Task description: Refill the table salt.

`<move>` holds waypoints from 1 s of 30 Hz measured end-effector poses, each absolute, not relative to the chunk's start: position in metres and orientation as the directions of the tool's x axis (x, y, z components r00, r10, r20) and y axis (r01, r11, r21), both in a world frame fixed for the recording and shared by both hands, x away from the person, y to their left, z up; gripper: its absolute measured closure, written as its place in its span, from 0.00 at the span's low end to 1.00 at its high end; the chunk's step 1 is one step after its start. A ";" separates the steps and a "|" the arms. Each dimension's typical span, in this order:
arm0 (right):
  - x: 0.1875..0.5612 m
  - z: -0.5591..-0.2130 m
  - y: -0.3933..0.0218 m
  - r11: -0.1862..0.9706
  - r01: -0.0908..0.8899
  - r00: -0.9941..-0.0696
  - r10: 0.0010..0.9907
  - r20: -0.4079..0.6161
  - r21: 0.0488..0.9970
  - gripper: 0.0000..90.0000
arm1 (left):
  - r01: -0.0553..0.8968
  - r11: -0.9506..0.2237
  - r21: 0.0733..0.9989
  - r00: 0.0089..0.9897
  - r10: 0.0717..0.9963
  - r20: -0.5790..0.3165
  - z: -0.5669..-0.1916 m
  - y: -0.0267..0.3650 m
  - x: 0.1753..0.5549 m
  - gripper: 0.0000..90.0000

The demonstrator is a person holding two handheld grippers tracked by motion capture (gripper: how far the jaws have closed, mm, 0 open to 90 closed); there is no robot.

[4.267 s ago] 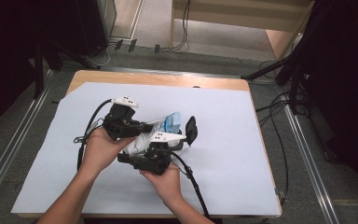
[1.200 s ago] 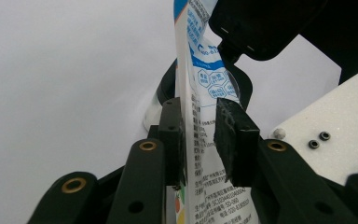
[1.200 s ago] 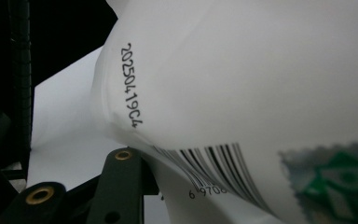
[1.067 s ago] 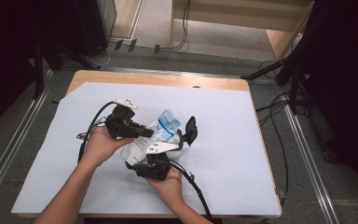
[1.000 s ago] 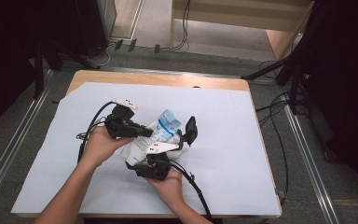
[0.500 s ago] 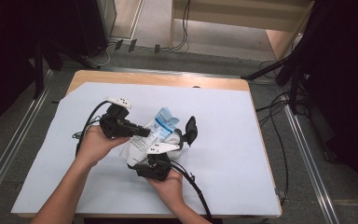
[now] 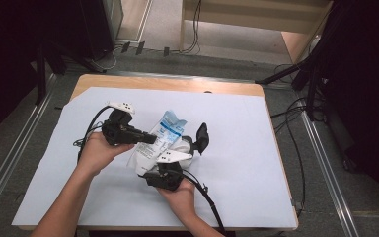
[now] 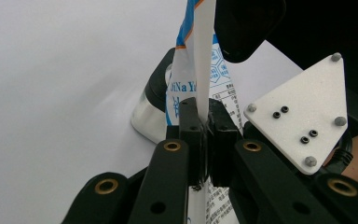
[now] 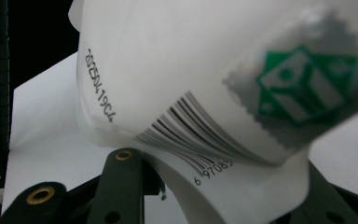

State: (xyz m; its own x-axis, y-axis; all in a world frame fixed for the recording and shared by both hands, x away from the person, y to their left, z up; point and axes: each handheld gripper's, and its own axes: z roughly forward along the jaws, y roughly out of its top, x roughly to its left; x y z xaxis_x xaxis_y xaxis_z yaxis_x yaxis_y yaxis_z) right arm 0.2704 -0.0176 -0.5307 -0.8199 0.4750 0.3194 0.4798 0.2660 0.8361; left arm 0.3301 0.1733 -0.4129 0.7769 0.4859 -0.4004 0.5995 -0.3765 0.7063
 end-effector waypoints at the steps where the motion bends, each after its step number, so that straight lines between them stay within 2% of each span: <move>1: 0.271 -0.531 -0.018 0.266 0.478 -0.820 0.478 0.316 0.837 0.69 | 0.600 -0.375 0.707 0.776 0.489 -0.399 -0.413 0.173 0.330 0.97; 30: 0.276 -0.526 -0.029 0.256 0.492 -0.807 0.491 0.327 0.832 0.70 | 0.529 -0.413 0.742 0.833 0.418 -0.362 -0.401 0.192 0.320 0.97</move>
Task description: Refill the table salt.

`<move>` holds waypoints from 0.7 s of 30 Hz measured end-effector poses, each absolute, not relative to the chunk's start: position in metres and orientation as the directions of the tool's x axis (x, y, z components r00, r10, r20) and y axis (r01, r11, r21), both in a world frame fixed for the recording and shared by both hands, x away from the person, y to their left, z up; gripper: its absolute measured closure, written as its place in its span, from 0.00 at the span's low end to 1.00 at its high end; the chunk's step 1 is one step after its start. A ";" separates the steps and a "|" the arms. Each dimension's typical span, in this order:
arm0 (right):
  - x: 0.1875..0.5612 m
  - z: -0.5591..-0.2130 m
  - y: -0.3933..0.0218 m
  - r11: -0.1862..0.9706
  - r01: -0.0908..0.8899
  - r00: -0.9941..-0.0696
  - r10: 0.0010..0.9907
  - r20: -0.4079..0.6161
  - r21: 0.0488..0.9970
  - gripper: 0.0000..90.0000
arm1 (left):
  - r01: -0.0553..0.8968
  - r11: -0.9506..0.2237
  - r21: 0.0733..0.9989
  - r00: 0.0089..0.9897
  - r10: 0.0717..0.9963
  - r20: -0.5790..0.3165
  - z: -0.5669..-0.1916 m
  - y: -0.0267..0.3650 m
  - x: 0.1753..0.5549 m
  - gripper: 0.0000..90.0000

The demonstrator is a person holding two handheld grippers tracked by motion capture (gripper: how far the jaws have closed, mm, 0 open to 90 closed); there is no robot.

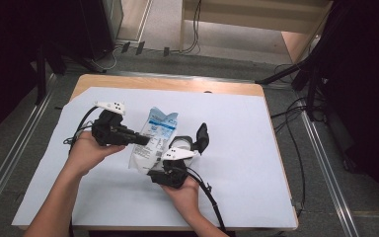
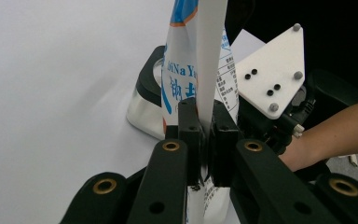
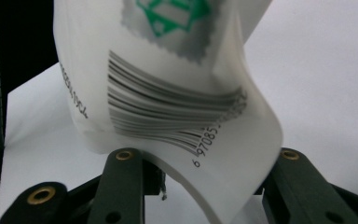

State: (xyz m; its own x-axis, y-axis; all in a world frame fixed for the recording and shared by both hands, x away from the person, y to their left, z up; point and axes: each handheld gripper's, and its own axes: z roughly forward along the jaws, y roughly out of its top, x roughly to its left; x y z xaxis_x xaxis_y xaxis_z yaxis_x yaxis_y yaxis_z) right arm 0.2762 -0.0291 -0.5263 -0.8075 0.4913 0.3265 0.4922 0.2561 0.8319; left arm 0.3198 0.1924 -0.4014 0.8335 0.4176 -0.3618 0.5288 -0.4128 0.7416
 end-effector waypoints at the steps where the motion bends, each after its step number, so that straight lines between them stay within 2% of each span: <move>1: 0.276 -0.526 -0.029 0.255 0.492 -0.807 0.492 0.326 0.833 0.70 | 0.526 -0.416 0.742 0.835 0.417 -0.358 -0.401 0.193 0.319 0.96; 11: 0.274 -0.522 -0.032 0.243 0.501 -0.804 0.486 0.343 0.831 0.70 | 0.497 -0.438 0.749 0.858 0.379 -0.348 -0.396 0.201 0.315 0.96; 21: 0.272 -0.515 -0.032 0.228 0.499 -0.812 0.460 0.359 0.836 0.69 | 0.506 -0.382 0.773 0.848 0.383 -0.366 -0.391 0.208 0.313 0.98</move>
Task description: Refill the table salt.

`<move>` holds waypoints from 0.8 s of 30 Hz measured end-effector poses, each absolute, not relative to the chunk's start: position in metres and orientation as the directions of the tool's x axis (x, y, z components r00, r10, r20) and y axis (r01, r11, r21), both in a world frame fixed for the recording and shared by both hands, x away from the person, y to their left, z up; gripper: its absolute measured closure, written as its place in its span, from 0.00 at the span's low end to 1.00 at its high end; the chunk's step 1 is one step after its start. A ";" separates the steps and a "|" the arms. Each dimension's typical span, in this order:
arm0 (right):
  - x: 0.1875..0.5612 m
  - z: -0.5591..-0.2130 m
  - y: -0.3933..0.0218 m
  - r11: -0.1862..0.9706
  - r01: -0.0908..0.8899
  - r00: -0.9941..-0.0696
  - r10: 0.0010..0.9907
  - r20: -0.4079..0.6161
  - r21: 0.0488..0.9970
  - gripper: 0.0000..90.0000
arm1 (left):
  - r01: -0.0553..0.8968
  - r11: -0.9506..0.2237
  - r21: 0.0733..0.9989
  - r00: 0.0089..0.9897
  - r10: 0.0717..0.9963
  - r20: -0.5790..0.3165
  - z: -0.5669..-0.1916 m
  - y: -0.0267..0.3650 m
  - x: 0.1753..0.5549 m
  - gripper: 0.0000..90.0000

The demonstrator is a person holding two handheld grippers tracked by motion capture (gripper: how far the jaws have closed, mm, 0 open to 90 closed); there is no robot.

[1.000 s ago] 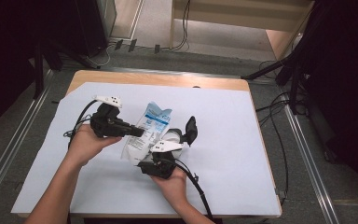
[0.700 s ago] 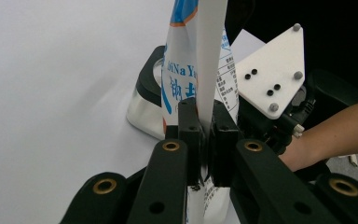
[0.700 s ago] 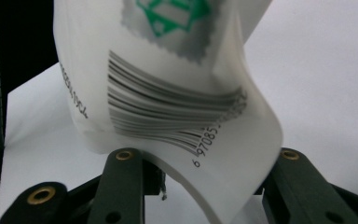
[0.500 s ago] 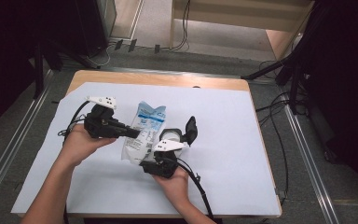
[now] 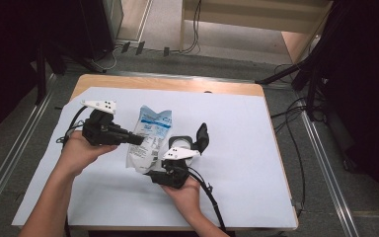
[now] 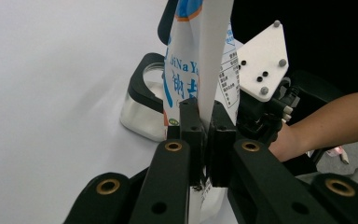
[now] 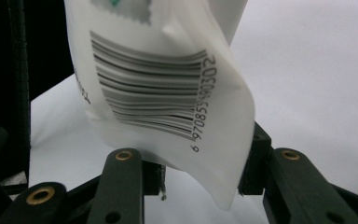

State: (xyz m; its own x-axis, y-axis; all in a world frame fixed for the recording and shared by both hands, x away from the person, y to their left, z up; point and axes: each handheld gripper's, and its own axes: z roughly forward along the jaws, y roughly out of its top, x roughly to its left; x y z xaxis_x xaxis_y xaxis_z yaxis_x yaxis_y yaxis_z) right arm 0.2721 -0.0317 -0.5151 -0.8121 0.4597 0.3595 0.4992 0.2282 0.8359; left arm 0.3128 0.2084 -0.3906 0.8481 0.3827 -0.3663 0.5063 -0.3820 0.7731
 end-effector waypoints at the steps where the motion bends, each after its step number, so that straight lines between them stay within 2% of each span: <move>1: 0.272 -0.514 -0.032 0.233 0.496 -0.815 0.457 0.356 0.837 0.69 | 0.505 -0.377 0.776 0.848 0.383 -0.366 -0.390 0.209 0.313 0.98; 5: 0.272 -0.511 -0.033 0.247 0.509 -0.822 0.425 0.380 0.824 0.66 | 0.504 -0.344 0.792 0.847 0.375 -0.377 -0.386 0.213 0.311 0.99; 9: 0.268 -0.509 -0.034 0.285 0.501 -0.835 0.407 0.370 0.817 0.66 | 0.488 -0.351 0.799 0.844 0.423 -0.329 -0.382 0.216 0.309 0.99; 13: 0.266 -0.504 -0.039 0.314 0.479 -0.851 0.395 0.346 0.820 0.65 | 0.505 -0.324 0.800 0.826 0.450 -0.339 -0.383 0.224 0.311 0.99; 24: 0.257 -0.489 -0.081 0.351 0.444 -0.870 0.388 0.303 0.824 0.62 | 0.530 -0.292 0.796 0.782 0.531 -0.326 -0.390 0.239 0.318 0.99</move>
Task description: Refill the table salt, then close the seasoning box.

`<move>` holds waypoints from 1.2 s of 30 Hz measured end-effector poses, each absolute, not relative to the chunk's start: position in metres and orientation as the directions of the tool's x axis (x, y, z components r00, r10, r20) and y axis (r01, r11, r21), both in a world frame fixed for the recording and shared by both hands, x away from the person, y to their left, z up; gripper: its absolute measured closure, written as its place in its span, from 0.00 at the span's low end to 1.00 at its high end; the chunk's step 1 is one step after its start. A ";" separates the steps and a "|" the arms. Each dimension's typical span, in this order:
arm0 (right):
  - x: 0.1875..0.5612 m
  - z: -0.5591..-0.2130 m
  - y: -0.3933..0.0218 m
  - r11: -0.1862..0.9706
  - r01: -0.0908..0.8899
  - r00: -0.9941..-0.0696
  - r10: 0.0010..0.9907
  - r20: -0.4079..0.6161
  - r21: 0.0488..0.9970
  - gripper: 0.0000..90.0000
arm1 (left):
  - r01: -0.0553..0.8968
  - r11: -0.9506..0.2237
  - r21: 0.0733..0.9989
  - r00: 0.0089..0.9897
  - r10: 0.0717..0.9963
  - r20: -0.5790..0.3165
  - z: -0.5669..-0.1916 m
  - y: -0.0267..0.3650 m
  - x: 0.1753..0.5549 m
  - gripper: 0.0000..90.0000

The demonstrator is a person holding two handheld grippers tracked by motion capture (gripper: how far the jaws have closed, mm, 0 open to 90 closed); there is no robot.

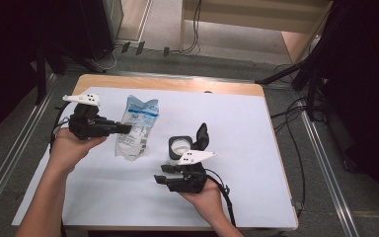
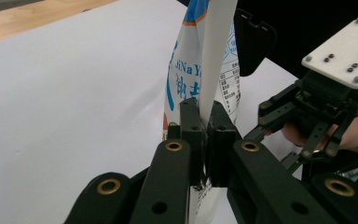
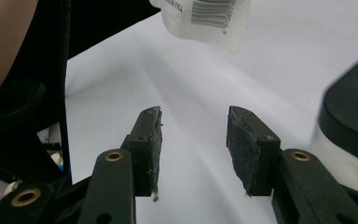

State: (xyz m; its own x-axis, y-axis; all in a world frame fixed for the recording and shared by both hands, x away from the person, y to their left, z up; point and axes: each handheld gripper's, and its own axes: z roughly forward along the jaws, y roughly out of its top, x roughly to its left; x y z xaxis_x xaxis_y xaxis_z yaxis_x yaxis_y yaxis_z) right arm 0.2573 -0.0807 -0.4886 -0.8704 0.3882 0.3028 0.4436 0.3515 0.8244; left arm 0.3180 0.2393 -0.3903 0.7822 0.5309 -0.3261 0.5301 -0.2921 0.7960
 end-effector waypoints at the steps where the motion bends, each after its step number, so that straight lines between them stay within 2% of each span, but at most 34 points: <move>1: 0.257 -0.489 -0.085 0.365 0.443 -0.871 0.391 0.298 0.819 0.62 | 0.531 -0.293 0.795 0.781 0.532 -0.326 -0.391 0.240 0.318 0.99; 10: 0.258 -0.491 -0.112 0.388 0.439 -0.869 0.413 0.273 0.810 0.60 | 0.544 -0.261 0.797 0.752 0.572 -0.327 -0.395 0.248 0.324 0.98; 27: 0.263 -0.486 -0.151 0.313 0.482 -0.816 0.502 0.288 0.819 0.60 | 0.584 -0.199 0.787 0.668 0.668 -0.327 -0.418 0.261 0.357 0.98; 36: 0.266 -0.486 -0.169 0.290 0.510 -0.781 0.550 0.295 0.810 0.60 | 0.574 -0.161 0.803 0.636 0.706 -0.313 -0.431 0.269 0.370 0.98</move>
State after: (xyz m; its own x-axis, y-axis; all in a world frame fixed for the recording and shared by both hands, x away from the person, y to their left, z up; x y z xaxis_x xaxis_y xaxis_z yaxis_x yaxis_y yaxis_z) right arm 0.2659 -0.1686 -0.4863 -0.7813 0.5500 0.2950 0.5100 0.2901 0.8098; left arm 0.3702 0.2686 -0.4308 0.6356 0.7057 -0.3130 0.5739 -0.1607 0.8030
